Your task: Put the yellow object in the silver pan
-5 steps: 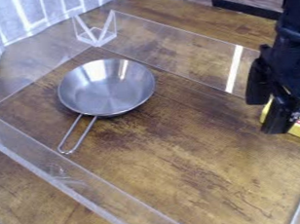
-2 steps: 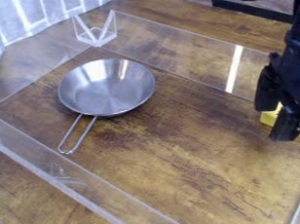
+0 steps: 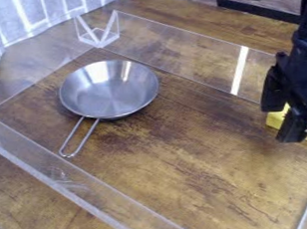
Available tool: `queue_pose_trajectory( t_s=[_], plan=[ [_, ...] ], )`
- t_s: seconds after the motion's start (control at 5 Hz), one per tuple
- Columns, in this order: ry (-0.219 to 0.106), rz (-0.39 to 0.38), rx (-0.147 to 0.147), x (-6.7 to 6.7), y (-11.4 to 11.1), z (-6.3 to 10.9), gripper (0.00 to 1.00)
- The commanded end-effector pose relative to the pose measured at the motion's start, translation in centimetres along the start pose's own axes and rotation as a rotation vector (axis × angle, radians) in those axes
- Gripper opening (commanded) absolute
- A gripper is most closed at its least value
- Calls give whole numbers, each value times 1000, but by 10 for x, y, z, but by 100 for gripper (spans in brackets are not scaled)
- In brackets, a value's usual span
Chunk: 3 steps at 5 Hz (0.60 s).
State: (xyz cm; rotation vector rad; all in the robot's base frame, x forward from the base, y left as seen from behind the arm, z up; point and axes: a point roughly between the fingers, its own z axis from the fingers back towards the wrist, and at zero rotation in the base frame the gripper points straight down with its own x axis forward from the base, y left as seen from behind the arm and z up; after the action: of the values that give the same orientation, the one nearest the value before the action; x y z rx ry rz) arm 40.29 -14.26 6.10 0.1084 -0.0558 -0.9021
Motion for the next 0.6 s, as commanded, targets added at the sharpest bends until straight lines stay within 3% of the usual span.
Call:
queue_pose_trajectory(
  t_s=[0.0, 0.4],
  plan=[
    [-67, -20, 45, 13, -1, 22, 100],
    [-70, -27, 38, 18, 0, 11, 100]
  ],
)
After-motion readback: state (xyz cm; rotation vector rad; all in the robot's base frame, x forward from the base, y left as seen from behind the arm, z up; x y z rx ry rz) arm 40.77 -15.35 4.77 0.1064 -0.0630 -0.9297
